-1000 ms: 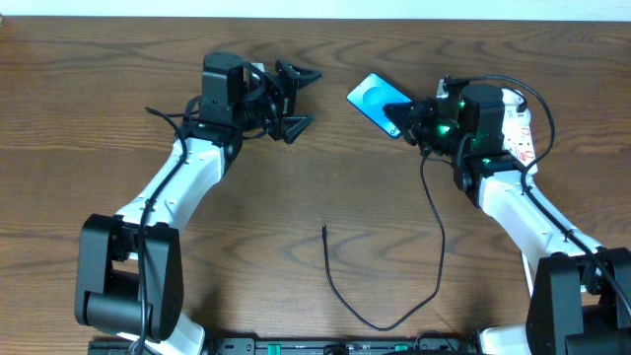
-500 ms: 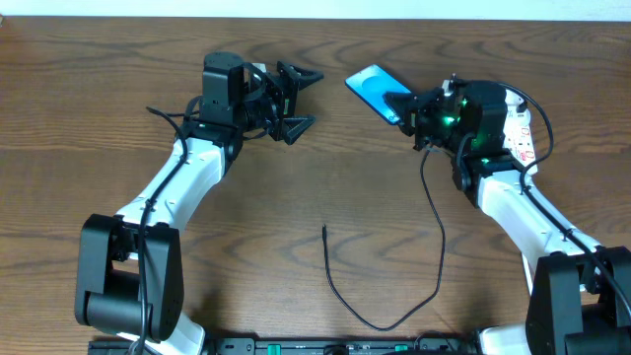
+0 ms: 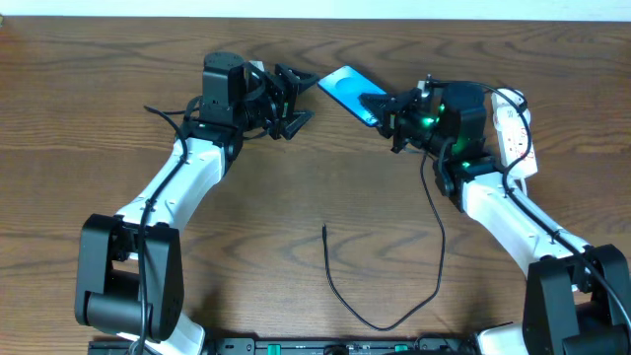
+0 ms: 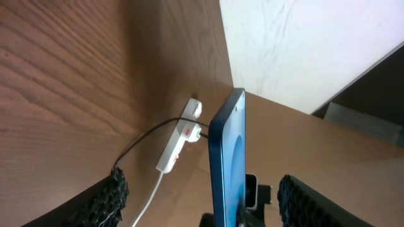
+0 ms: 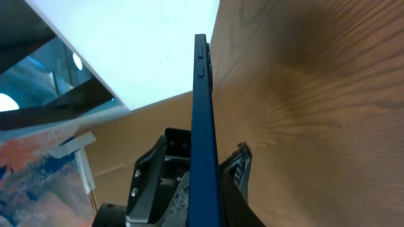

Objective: Plug charger to phone and switch on socket

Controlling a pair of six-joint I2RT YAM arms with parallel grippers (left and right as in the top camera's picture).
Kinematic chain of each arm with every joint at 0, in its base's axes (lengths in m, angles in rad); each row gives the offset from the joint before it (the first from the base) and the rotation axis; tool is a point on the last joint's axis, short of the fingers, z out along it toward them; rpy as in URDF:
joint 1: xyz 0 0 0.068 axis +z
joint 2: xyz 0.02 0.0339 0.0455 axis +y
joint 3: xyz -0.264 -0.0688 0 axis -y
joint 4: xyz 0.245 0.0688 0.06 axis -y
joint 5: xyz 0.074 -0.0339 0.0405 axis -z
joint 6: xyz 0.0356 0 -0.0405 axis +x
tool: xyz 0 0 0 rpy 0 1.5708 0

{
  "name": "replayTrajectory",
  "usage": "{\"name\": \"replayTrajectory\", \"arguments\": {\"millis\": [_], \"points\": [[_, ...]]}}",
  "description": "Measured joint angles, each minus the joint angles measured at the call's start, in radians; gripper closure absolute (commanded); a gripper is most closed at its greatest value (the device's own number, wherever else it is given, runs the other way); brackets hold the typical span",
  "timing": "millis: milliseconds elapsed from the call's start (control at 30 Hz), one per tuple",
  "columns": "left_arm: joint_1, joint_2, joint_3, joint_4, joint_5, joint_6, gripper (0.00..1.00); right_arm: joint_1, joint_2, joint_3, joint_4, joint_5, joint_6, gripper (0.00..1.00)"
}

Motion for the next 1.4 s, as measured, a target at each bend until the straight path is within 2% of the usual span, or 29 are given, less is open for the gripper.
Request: {"name": "replayTrajectory", "arguments": {"millis": [700, 867, 1100, 1400], "points": [[-0.011, 0.000, 0.000, 0.003, -0.055, 0.014, 0.22, 0.102, 0.000, 0.000, 0.026, -0.004, 0.091, 0.99], [-0.021, 0.000, 0.000, 0.016, -0.059, 0.014, 0.25, 0.113, 0.000, 0.000, 0.026, -0.003, 0.120, 0.99], [-0.021, -0.002, 0.000, 0.024, -0.071, -0.066, 0.27, 0.113, 0.000, 0.000, 0.026, 0.007, 0.174, 0.99], [-0.021, -0.002, 0.000, 0.024, -0.085, -0.147, 0.37, 0.138, 0.000, 0.000, 0.026, 0.030, 0.246, 0.99]]}}
